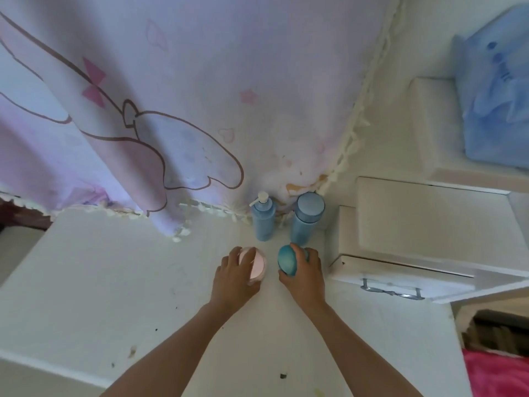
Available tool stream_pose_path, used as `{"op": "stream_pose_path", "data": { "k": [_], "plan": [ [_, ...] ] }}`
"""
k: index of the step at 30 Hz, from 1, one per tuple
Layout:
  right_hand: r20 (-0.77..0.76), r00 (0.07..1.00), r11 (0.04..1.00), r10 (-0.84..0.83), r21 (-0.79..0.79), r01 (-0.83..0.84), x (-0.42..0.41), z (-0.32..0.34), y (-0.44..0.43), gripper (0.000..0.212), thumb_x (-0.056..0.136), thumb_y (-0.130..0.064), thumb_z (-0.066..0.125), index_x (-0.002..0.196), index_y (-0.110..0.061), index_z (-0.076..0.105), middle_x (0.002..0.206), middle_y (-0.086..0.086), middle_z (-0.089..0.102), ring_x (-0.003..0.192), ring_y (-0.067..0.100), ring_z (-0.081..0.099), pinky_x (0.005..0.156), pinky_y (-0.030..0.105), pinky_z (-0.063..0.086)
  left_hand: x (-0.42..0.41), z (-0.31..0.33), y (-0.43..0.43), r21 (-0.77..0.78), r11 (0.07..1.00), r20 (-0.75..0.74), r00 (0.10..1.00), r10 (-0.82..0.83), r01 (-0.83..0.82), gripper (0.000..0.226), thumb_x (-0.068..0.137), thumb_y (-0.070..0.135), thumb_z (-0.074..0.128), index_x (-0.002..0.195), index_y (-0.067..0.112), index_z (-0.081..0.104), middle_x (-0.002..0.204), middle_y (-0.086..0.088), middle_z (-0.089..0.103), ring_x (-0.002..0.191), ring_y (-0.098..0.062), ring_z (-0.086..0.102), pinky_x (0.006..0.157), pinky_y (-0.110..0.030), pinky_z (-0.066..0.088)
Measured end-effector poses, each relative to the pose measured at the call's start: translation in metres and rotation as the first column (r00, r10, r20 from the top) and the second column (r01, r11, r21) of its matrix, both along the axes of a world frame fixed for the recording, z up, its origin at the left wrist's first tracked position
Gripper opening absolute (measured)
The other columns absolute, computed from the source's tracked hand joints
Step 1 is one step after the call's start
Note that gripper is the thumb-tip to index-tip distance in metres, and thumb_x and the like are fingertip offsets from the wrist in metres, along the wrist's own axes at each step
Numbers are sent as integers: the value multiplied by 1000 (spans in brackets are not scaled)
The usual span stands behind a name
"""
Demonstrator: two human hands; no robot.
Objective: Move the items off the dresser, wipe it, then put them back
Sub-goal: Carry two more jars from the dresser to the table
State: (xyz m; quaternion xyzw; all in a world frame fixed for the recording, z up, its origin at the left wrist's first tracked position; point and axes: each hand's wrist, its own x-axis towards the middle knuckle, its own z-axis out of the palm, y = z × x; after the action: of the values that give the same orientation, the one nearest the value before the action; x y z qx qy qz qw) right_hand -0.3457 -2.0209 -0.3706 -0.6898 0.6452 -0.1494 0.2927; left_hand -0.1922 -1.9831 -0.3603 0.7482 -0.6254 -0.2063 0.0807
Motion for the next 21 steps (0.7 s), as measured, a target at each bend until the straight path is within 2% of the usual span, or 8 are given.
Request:
{"op": "stream_pose_path", "data": {
  "k": [2,5,7,12,14,17,20,21],
  "plan": [
    [-18,1000,1000,6,7,-6,1,1,1,67,78,-27,68,136,-22,36,133,8,35,119,24,41,98,29,40,1,1,4,-29,999,-13,1000,13,-13,73,75,30,69,139,22,35,143,-9,33,121,-32,42,96,-38,40],
    [-56,997,998,58,5,-58,7,3,6,66,78,-28,68,135,-22,37,131,8,36,117,24,41,97,29,39,12,0,16,-109,994,-29,1000,-10,7,82,48,25,84,121,20,48,116,-17,58,88,-38,61,66,-41,53],
    [-68,992,994,108,4,-108,17,6,12,65,78,-29,68,135,-22,38,131,8,37,115,24,42,96,29,38,24,4,28,-165,986,-33,999,13,-18,84,38,23,86,113,20,48,104,-16,63,74,-35,64,54,-38,53],
    [-53,952,953,302,4,-303,70,21,38,63,78,-28,66,134,-26,38,130,5,36,116,22,41,94,29,39,72,12,76,-215,958,12,981,195,-188,88,35,27,88,111,22,45,102,-14,64,72,-33,64,53,-37,53],
    [-43,915,915,401,-23,-402,100,28,53,63,78,-28,66,134,-26,39,129,5,37,114,22,42,92,28,41,95,21,109,-191,932,-12,950,312,-309,82,43,25,85,116,19,49,109,-15,62,80,-35,63,61,-41,53],
    [-48,835,833,548,-67,-550,152,40,88,62,78,-28,66,134,-25,39,129,5,37,113,22,43,89,27,41,132,35,171,-216,825,-35,848,528,-523,69,57,21,79,122,13,55,120,-16,56,95,-39,58,76,-44,50],
    [-49,720,714,692,-98,-693,207,52,139,62,78,-29,66,134,-26,38,129,4,37,113,21,43,87,25,42,168,40,249,-251,693,-50,725,687,-675,79,41,18,84,113,20,51,104,-14,63,78,-39,62,63,-43,53],
    [-36,673,667,739,-107,-738,224,56,159,62,78,-28,66,134,-26,38,129,3,36,113,20,42,85,24,42,178,42,278,-273,643,-62,680,731,-716,80,41,17,84,112,23,48,102,-13,63,77,-38,62,63,-42,52]
  ]
}}
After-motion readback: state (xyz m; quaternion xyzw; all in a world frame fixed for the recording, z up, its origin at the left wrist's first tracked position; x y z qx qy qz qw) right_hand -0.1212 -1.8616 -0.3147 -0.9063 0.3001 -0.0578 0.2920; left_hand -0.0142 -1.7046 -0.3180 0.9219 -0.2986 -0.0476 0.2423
